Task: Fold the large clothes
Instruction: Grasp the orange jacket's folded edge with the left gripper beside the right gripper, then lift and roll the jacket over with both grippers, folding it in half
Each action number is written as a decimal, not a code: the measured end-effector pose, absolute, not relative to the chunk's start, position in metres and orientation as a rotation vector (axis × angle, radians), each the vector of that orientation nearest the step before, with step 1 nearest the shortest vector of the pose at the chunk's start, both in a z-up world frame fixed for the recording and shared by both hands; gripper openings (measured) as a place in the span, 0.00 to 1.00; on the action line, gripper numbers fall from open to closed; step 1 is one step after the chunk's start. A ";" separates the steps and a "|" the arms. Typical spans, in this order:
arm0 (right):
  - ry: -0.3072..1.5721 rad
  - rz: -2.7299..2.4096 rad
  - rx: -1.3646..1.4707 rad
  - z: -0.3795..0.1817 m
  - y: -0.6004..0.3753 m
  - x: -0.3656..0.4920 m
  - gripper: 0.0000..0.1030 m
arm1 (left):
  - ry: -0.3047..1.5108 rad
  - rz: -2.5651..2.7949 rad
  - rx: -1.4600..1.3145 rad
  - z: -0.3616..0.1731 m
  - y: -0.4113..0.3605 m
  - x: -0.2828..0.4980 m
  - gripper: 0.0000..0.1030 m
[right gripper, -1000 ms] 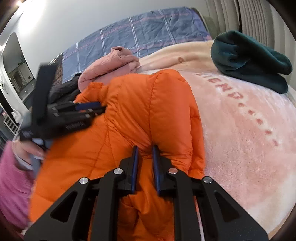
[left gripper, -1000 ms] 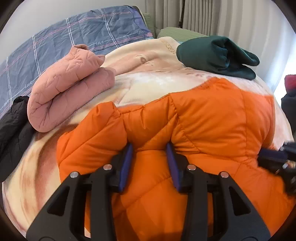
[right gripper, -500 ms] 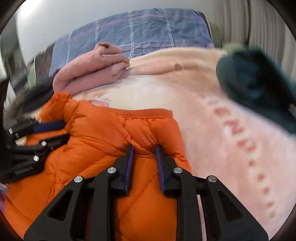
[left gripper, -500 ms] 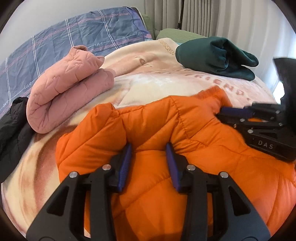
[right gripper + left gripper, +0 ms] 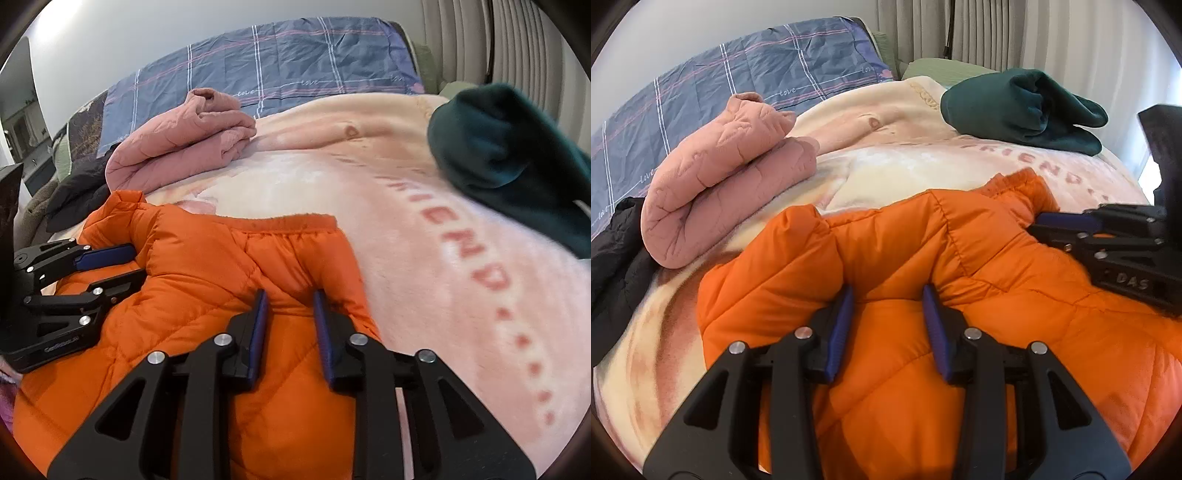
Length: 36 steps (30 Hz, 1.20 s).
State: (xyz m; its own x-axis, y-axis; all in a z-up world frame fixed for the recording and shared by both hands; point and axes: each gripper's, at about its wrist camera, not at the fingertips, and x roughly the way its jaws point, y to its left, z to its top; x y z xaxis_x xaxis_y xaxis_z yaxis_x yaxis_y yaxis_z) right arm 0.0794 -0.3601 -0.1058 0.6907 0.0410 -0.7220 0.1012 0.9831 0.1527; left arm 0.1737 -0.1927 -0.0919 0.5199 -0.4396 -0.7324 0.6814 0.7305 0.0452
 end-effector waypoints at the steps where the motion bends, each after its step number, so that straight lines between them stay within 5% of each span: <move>1: 0.803 -0.049 0.185 -0.100 -0.360 0.073 0.44 | 0.765 -0.687 0.352 -0.092 -0.192 0.173 0.39; 4: 0.778 -0.079 0.225 -0.085 -0.364 0.039 0.77 | 0.767 -0.679 0.353 -0.091 -0.191 0.173 0.39; 16: 0.853 0.001 0.544 -0.105 -0.379 -0.060 0.77 | 0.764 -0.677 0.336 -0.084 -0.186 0.170 0.40; 21: 0.912 0.110 0.743 -0.121 -0.384 -0.070 0.77 | 0.718 -0.651 0.388 -0.070 -0.179 0.156 0.54; 31: 0.951 0.179 0.818 -0.128 -0.370 -0.070 0.75 | 0.734 -0.632 0.319 -0.065 -0.162 0.157 0.64; 36: 0.932 0.142 0.778 -0.128 -0.370 -0.073 0.57 | 0.726 -0.603 0.146 -0.049 -0.127 0.152 0.92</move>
State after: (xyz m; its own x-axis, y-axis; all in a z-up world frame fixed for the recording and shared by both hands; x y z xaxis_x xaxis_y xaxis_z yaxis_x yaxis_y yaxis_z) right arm -0.0734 -0.3697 -0.1285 0.6083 0.4285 -0.6681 0.2107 0.7244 0.6564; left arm 0.1524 -0.1265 -0.0486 0.5878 -0.4663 -0.6611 0.5641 0.8220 -0.0782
